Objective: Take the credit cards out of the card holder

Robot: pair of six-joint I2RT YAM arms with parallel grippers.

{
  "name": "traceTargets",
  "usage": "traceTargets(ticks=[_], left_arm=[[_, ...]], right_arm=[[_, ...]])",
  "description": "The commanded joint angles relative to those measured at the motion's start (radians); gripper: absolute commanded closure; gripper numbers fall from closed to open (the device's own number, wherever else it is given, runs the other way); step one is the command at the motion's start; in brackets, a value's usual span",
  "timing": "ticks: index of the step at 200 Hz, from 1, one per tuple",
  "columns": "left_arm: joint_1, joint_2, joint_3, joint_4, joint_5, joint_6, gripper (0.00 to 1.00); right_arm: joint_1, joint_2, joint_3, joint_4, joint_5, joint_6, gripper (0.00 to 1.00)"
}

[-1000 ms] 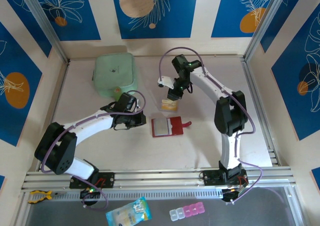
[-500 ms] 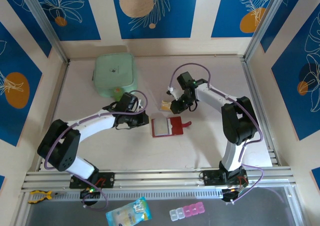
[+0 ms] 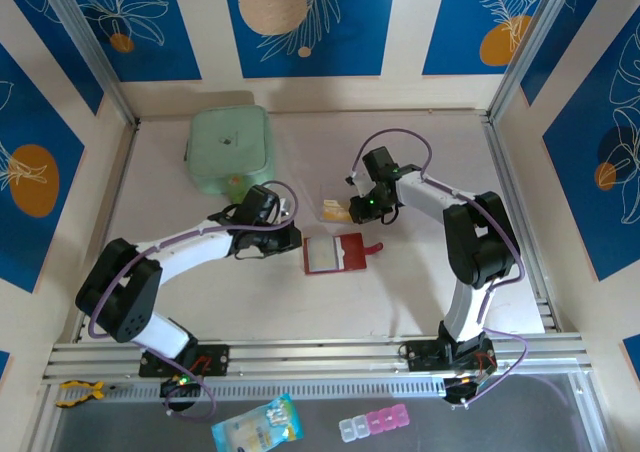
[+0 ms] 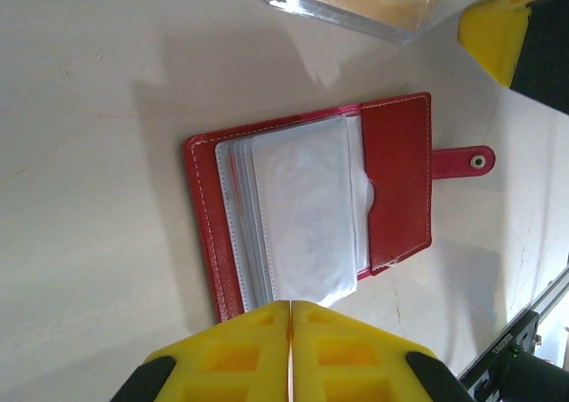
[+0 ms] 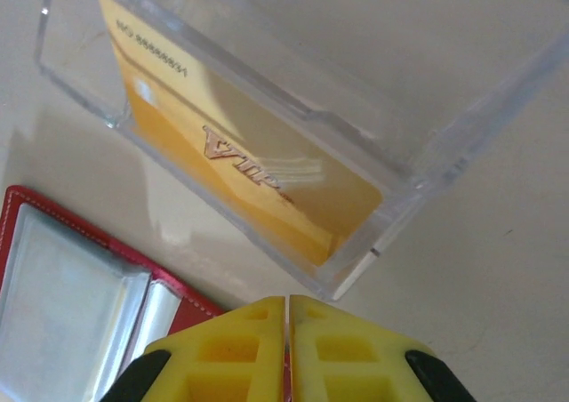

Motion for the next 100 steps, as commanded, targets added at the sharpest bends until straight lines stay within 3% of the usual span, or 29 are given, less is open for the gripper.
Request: traceTargets(ticks=[1, 100], left_arm=[[-0.012, 0.017, 0.003, 0.003, 0.008, -0.011, 0.9], [-0.03, 0.035, 0.0, 0.006, 0.016, -0.014, 0.9]], right_arm=[[-0.002, 0.023, 0.003, 0.017, 0.006, 0.017, 0.9], [-0.009, 0.043, 0.041, 0.028, 0.007, 0.029, 0.9]])
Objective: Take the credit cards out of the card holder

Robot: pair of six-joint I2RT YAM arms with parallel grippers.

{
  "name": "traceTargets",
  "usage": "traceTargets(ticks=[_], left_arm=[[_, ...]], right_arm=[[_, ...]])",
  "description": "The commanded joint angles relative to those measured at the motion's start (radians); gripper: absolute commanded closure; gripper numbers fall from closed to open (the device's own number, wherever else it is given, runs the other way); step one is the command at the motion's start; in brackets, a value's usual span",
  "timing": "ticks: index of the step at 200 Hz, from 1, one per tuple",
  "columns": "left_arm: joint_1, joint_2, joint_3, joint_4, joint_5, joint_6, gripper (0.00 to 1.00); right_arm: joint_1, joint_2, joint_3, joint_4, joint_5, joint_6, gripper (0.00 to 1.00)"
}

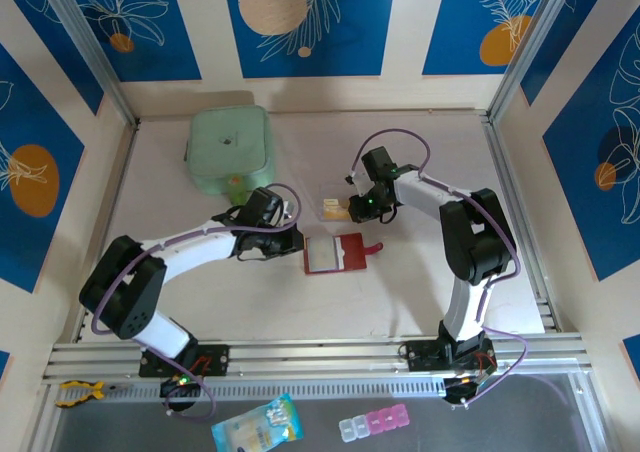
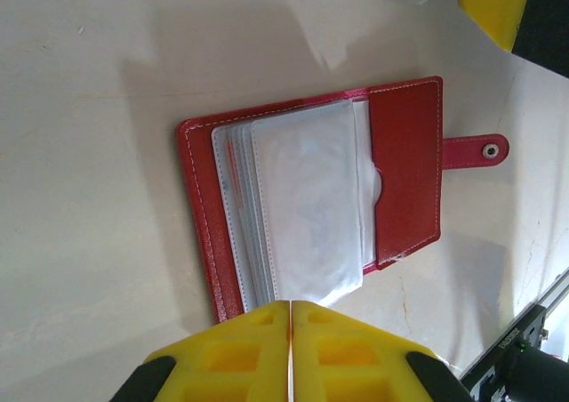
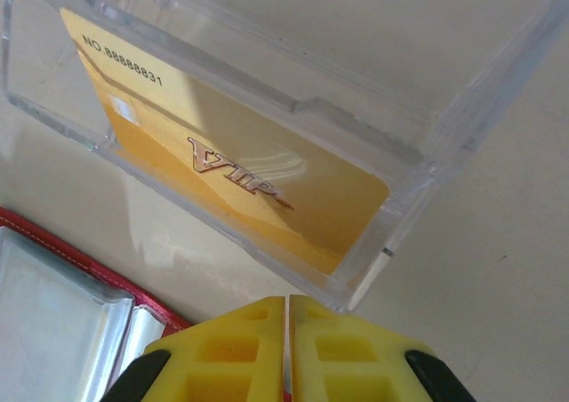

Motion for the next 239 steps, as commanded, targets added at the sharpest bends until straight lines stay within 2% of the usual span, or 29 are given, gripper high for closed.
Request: traceTargets(ticks=[1, 41, 72, 109, 154, 189, 239], left_arm=[[-0.013, 0.012, 0.0, 0.003, 0.015, -0.007, 0.9], [-0.02, 0.033, -0.005, 0.006, 0.024, -0.005, 0.9], [-0.027, 0.059, -0.005, 0.01, 0.03, -0.003, 0.9], [-0.033, 0.1, 0.007, 0.014, 0.042, 0.003, 0.92], [-0.036, 0.133, 0.018, 0.005, 0.03, 0.01, 0.95], [-0.035, 0.154, 0.021, 0.016, 0.034, 0.011, 0.96], [-0.037, 0.169, 0.026, 0.022, 0.034, 0.013, 0.96]], right_arm=[[-0.005, 0.012, 0.031, 0.006, 0.002, 0.018, 0.9], [0.008, -0.037, 0.012, -0.004, 0.004, 0.051, 0.9], [0.022, -0.11, -0.033, -0.018, 0.017, 0.151, 0.87], [0.042, -0.22, -0.152, 0.036, -0.055, 0.304, 0.86], [0.072, -0.279, -0.226, 0.077, -0.17, 0.465, 0.86], [0.09, -0.284, -0.237, 0.07, -0.257, 0.528, 0.82], [0.123, -0.287, -0.264, 0.089, -0.269, 0.557, 0.76]])
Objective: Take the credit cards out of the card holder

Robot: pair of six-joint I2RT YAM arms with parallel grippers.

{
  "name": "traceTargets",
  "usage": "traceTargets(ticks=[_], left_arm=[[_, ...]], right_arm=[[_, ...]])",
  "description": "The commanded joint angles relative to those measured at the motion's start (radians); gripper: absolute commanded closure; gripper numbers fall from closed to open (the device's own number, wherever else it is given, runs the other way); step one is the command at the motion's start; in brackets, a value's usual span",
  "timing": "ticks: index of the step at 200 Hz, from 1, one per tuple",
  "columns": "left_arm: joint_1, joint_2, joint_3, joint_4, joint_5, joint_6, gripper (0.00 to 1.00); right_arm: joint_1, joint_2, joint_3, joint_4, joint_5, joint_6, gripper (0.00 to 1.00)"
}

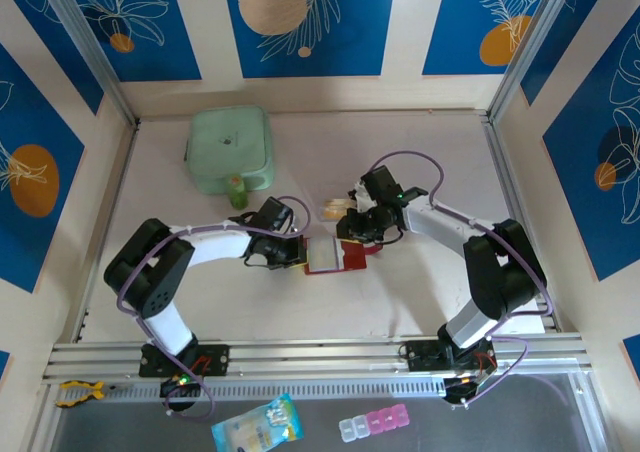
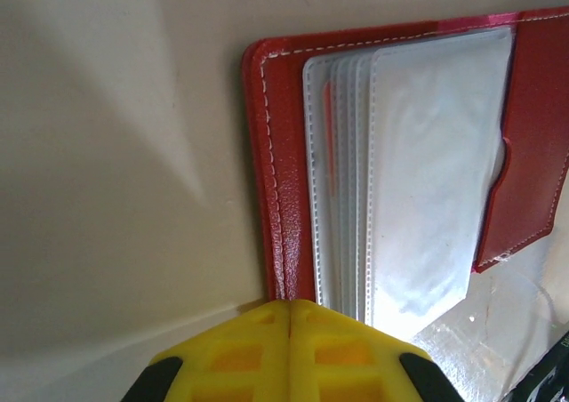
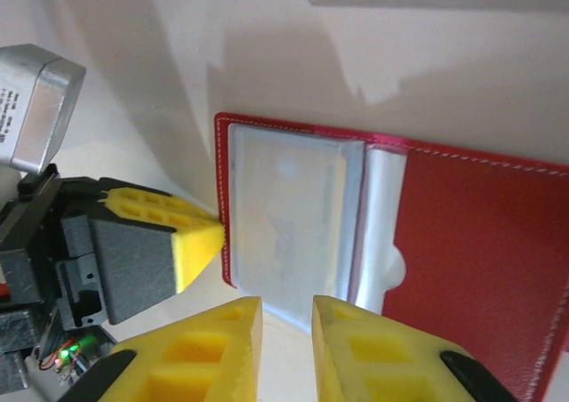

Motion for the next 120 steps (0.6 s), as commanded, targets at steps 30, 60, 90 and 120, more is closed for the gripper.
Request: traceTargets(ticks=[30, 60, 90, 120], left_arm=[[-0.009, 0.002, 0.028, 0.004, -0.001, 0.008, 0.96], [-0.009, -0.009, 0.03, 0.024, 0.022, -0.004, 0.96], [-0.011, -0.004, 0.035, 0.012, 0.018, -0.001, 0.96], [-0.011, 0.02, 0.029, 0.028, 0.027, -0.003, 0.97]], right_arm=[[0.023, -0.03, -0.029, 0.01, -0.04, 0.045, 0.75], [0.022, -0.031, -0.033, 0.013, -0.043, 0.048, 0.75], [0.025, -0.032, -0.033, 0.012, -0.045, 0.048, 0.75], [0.023, -0.032, -0.028, 0.001, -0.041, 0.041, 0.75]])
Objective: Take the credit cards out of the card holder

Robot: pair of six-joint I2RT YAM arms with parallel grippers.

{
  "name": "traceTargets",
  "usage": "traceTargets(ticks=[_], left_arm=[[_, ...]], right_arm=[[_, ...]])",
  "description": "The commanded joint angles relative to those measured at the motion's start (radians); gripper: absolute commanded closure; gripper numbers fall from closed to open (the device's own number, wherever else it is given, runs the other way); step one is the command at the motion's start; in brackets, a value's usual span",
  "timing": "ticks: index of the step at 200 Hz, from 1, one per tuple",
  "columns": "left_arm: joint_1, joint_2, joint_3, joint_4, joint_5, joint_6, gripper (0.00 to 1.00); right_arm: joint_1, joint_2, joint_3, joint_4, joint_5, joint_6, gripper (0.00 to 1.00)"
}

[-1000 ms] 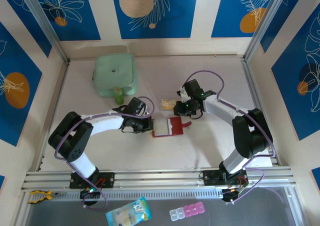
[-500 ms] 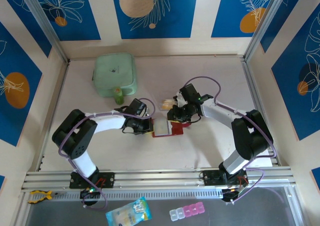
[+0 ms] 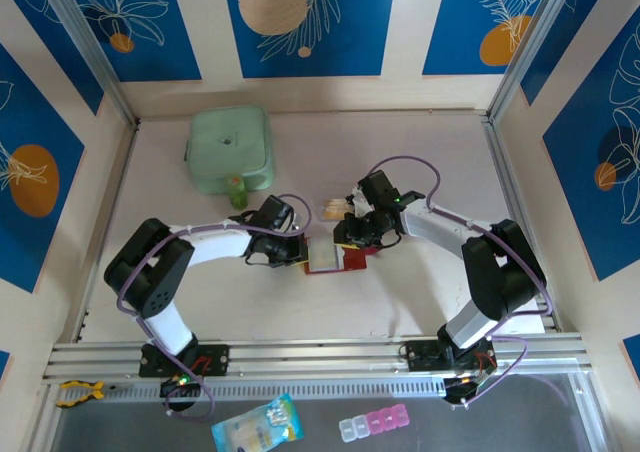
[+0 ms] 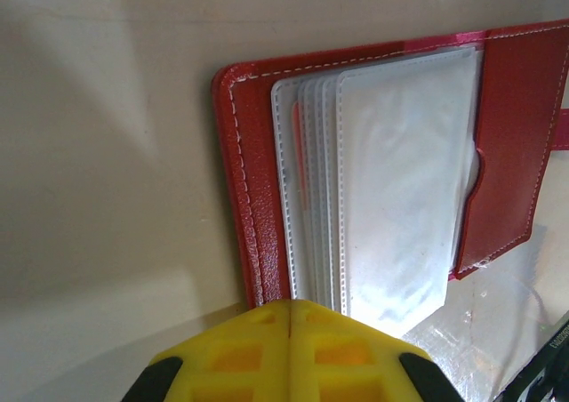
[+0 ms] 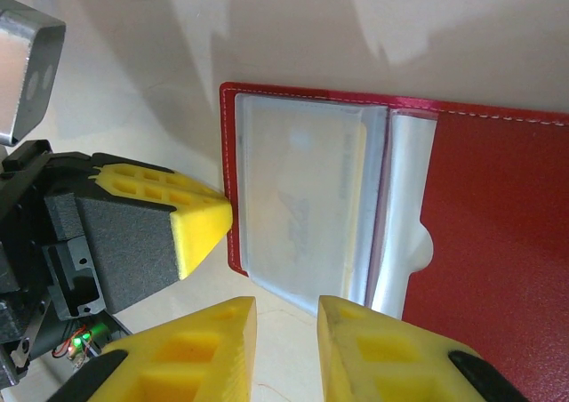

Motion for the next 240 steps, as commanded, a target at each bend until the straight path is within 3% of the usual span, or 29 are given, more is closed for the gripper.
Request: traceTargets(ticks=[1, 57, 132, 240], left_arm=[[-0.011, 0.02, 0.018, 0.014, 0.023, -0.003, 0.97], [-0.008, 0.033, 0.02, -0.065, -0.044, 0.028, 0.98], [-0.007, 0.027, 0.04, -0.11, -0.084, 0.054, 0.99], [-0.007, 0.023, 0.023, -0.083, -0.069, 0.045, 0.99]], right_arm=[[0.005, -0.032, -0.006, -0.011, -0.027, 0.005, 0.75], [0.007, -0.03, -0.009, -0.005, -0.04, 0.018, 0.74], [0.041, 0.013, -0.034, 0.138, -0.146, 0.141, 0.61], [0.089, 0.168, 0.069, 0.085, -0.072, 0.126, 0.62]])
